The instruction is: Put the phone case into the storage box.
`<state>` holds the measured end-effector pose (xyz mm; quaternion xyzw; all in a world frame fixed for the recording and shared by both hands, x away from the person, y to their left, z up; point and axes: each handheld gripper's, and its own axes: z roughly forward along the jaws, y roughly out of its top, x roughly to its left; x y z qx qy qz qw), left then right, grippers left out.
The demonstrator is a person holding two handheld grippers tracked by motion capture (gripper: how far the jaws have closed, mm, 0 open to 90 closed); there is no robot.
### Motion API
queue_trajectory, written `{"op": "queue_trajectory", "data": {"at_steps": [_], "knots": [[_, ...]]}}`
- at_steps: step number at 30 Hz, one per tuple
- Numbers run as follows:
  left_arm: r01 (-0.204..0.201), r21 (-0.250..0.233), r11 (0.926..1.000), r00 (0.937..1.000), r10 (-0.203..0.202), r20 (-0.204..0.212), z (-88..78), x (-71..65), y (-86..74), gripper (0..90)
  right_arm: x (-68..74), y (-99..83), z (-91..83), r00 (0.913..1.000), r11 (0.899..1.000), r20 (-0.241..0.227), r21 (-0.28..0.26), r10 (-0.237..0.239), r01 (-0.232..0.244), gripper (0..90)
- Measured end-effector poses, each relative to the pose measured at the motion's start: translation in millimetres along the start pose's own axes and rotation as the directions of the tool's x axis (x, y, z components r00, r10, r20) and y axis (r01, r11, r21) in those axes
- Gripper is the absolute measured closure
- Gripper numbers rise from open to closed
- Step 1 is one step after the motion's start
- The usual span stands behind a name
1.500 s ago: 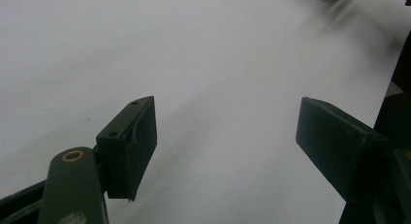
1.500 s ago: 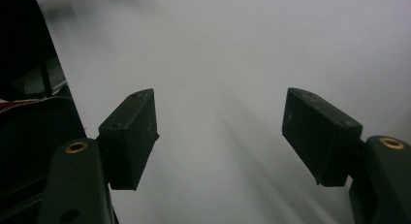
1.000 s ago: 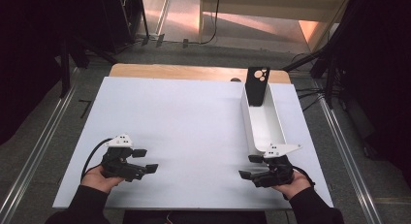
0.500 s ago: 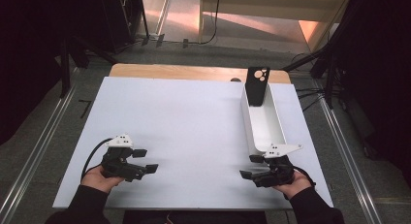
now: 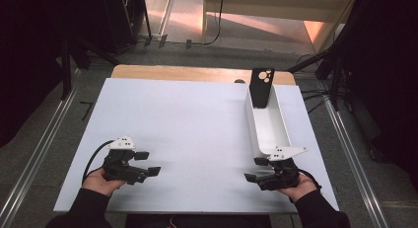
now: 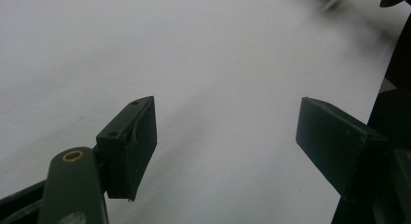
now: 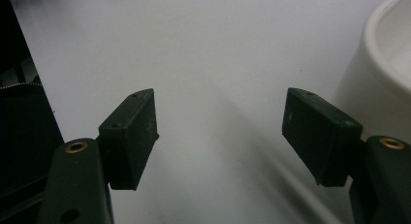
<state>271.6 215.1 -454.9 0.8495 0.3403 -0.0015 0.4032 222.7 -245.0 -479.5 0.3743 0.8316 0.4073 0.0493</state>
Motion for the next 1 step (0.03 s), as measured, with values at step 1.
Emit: {"op": "queue_trajectory", "data": {"at_steps": [1], "knots": [[0.000,0.000,1.0000,1.0000,0.000,0.000,0.0,0.0,0.0,22.6,0.0,0.0,0.0,1.0000,1.000,0.000,0.000,0.000,0.000,26.9]]}}
